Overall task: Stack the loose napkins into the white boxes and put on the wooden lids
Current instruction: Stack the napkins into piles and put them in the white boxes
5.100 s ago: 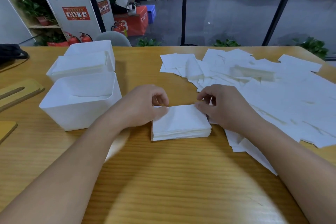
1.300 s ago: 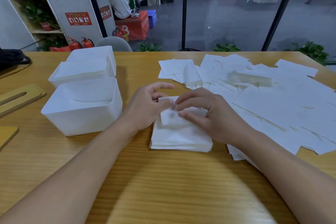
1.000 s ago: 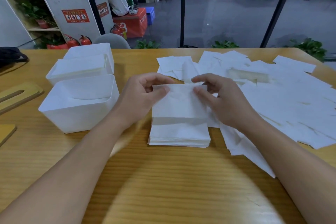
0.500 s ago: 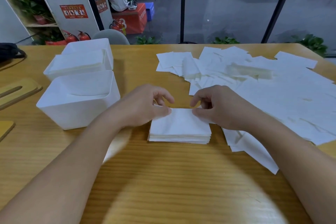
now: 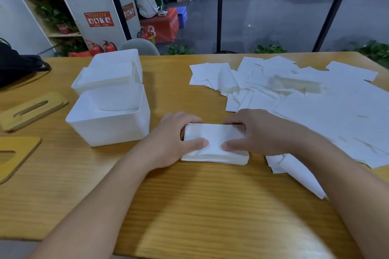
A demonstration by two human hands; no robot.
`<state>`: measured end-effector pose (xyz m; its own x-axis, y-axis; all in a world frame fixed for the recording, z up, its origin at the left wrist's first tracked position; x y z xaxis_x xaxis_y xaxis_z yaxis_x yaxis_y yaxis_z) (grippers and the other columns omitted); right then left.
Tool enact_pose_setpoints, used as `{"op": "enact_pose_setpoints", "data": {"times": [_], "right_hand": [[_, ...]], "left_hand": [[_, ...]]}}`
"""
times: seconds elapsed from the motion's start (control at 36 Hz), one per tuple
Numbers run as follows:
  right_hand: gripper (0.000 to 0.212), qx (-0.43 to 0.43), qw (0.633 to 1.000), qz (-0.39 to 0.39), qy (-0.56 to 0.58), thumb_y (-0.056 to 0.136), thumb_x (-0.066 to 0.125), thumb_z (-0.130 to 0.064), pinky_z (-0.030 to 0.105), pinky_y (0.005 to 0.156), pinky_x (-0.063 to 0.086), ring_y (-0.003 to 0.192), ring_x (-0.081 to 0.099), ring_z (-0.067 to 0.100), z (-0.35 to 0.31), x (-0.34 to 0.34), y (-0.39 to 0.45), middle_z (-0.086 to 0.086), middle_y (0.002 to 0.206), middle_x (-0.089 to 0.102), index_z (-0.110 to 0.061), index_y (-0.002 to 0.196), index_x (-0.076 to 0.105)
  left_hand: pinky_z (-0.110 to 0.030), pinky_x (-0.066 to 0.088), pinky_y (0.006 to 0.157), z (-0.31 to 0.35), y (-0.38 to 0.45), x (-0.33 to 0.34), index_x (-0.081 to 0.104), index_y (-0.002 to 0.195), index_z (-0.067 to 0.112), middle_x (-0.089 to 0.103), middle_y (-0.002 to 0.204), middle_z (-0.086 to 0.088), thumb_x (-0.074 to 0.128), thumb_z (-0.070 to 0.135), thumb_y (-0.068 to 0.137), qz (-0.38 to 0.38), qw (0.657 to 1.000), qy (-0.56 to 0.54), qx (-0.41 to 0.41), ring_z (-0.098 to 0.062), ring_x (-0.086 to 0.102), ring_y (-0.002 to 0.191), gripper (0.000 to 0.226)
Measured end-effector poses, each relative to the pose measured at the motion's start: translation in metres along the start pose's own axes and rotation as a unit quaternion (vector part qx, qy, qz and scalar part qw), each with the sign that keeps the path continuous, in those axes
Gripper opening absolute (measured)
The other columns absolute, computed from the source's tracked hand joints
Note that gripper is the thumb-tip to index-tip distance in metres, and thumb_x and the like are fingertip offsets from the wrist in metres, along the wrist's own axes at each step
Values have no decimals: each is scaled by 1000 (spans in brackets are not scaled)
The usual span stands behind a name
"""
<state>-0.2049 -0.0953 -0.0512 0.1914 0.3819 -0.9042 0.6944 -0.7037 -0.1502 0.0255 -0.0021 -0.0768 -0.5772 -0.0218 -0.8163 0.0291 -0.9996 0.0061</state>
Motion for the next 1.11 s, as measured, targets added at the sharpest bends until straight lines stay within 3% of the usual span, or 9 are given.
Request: {"op": "enact_pose_setpoints", "data": {"times": [0.17, 0.28, 0.39, 0.47, 0.58, 0.72, 0.86, 1.0, 1.11], "right_hand": [[59, 32, 999, -23, 4, 81, 73, -78, 41, 94, 55, 105, 63, 12, -1, 1, 1, -20, 114, 65, -49, 130, 58], [38, 44, 998, -21, 34, 85, 81, -62, 31, 71, 48, 82, 65, 13, -11, -5, -8, -9, 92, 68, -30, 99, 67], [36, 50, 992, 26, 112, 79, 89, -48, 33, 66, 42, 72, 60, 16, -18, -3, -20, 2, 84, 67, -21, 91, 70], [27, 39, 969, 100, 224, 79, 91, -35, 35, 65, 47, 72, 65, 16, -24, 2, -35, 7, 87, 72, -22, 92, 72], [20, 22, 913, 188, 362, 85, 88, -22, 40, 76, 56, 84, 72, 22, -33, 17, -55, 2, 92, 75, -24, 98, 73], [18, 20, 858, 238, 454, 88, 77, -16, 44, 77, 50, 83, 64, 18, -47, 37, -73, 3, 90, 69, -25, 101, 70], [22, 2, 825, 260, 501, 89, 73, -11, 48, 79, 50, 86, 62, 24, -60, 40, -85, 19, 102, 67, -23, 106, 67], [38, 38, 854, 215, 472, 86, 76, -24, 36, 86, 56, 101, 68, 15, -56, 61, -88, -6, 113, 71, -39, 119, 64], [46, 42, 868, 223, 442, 94, 74, -19, 32, 89, 57, 107, 67, 10, -61, 65, -90, -10, 123, 66, -44, 129, 58]], "left_hand": [[-35, 43, 116, 1, -7, 5, 43, 150, 62, 49, 144, 32, 79, 70, 86, 8, 997, -66, -34, 8, 46, 134, 74], [-41, 42, 120, 6, -15, 6, 31, 157, 60, 50, 149, 27, 81, 67, 86, 24, 994, -99, -45, 2, 46, 138, 87], [-36, 44, 116, 18, -27, 7, 10, 163, 63, 52, 153, 20, 80, 66, 88, 54, 986, -150, -52, -1, 52, 136, 102], [-41, 52, 113, 26, -39, 6, 14, 159, 70, 61, 147, 11, 89, 60, 83, 100, 941, -314, -81, -10, 65, 128, 108], [-43, 60, 105, 36, -55, 14, 37, 162, 48, 73, 131, -1, 90, 22, 89, 151, 877, -448, -83, -17, 76, 112, 95], [-38, 59, 102, 56, -76, 20, 55, 143, 56, 73, 125, 2, 83, 20, 91, 223, 877, -422, -49, -17, 71, 113, 69], [-41, 62, 95, 70, -89, 17, 56, 143, 53, 71, 123, 0, 79, 12, 93, 262, 879, -399, -11, -21, 70, 107, 68], [-36, 59, 90, 59, -101, 31, 42, 153, 52, 71, 119, 5, 68, -2, 90, 252, 887, -382, -62, -23, 68, 103, 88], [-52, 50, 116, 60, -106, 40, 29, 152, 65, 67, 130, -19, 66, 12, 83, 238, 888, -378, -106, -34, 57, 136, 95]]}}
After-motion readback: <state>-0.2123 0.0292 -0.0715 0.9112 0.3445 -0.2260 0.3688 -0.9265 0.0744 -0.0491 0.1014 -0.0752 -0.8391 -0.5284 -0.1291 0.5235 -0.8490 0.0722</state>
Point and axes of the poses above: each hand's wrist, its own y-axis towards the middle knuckle, its own x-axis out of the palm, z = x × y, the point moved 3 cm from there along y, towards the middle knuckle
